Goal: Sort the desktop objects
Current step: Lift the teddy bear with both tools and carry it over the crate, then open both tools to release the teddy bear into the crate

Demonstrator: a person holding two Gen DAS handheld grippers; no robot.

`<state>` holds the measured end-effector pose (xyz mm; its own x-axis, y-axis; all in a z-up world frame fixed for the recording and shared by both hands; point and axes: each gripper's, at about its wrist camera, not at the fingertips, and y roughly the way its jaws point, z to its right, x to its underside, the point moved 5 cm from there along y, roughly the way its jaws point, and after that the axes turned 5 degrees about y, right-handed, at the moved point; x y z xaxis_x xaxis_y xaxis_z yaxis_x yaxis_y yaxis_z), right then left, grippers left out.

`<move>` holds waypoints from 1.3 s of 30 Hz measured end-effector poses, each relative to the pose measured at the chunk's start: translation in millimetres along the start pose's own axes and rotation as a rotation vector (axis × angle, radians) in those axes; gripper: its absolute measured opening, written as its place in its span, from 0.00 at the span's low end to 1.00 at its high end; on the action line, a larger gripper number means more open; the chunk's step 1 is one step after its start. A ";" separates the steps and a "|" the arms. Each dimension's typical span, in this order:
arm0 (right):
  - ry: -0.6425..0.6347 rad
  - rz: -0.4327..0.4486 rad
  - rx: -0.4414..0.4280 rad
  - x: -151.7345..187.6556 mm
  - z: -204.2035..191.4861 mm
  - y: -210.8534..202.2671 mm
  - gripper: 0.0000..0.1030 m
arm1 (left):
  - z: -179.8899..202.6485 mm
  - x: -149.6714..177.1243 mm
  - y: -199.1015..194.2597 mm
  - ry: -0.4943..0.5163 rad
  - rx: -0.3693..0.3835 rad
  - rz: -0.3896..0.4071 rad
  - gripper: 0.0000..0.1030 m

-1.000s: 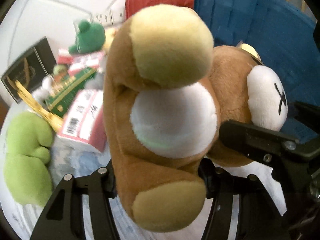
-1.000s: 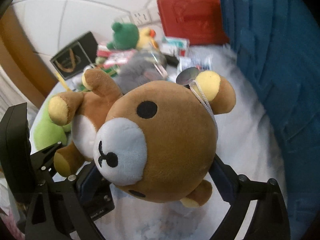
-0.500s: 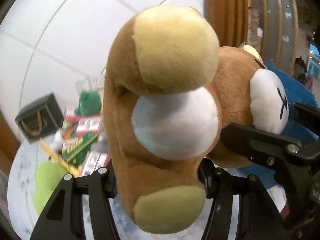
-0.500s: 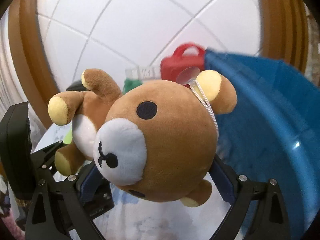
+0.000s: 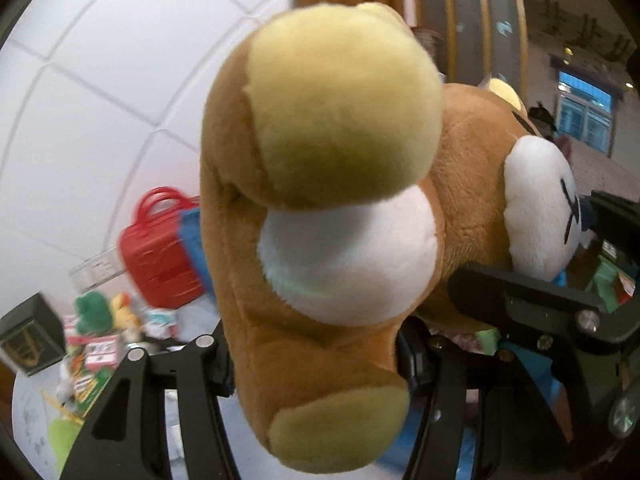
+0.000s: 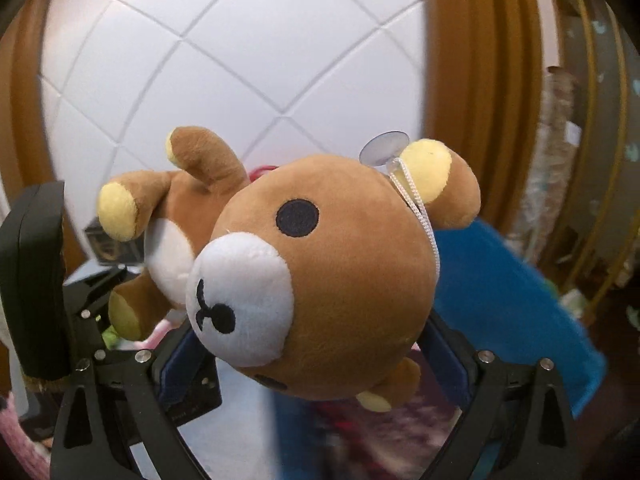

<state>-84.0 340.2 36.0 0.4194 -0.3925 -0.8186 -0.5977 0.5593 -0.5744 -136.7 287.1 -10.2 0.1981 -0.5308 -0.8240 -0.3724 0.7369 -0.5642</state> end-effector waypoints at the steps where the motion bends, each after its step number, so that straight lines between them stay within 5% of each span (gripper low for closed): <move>1: 0.000 -0.012 0.011 -0.8 14.1 -1.2 0.95 | 10.0 -4.4 8.1 0.005 0.014 -0.012 0.56; 9: 0.076 -0.147 -0.013 11.8 116.4 22.7 0.95 | 84.1 -24.9 69.7 0.036 0.041 -0.174 0.56; 17: 0.135 -0.255 -0.055 28.1 162.1 54.8 0.95 | 89.3 -9.8 109.9 0.020 0.065 -0.319 0.60; 24: 0.086 -0.264 -0.047 29.3 166.0 58.1 0.97 | 102.0 5.4 103.1 0.040 0.013 -0.364 0.62; 39: -0.039 -0.297 -0.027 39.7 118.9 60.2 1.00 | 58.6 27.8 85.2 0.012 -0.039 -0.361 0.65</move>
<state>-22.1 445.1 -31.1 0.6043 -0.5074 -0.6142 -0.4623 0.4046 -0.7891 -109.7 359.7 -84.2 0.3125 -0.7587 -0.5716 -0.3150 0.4849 -0.8159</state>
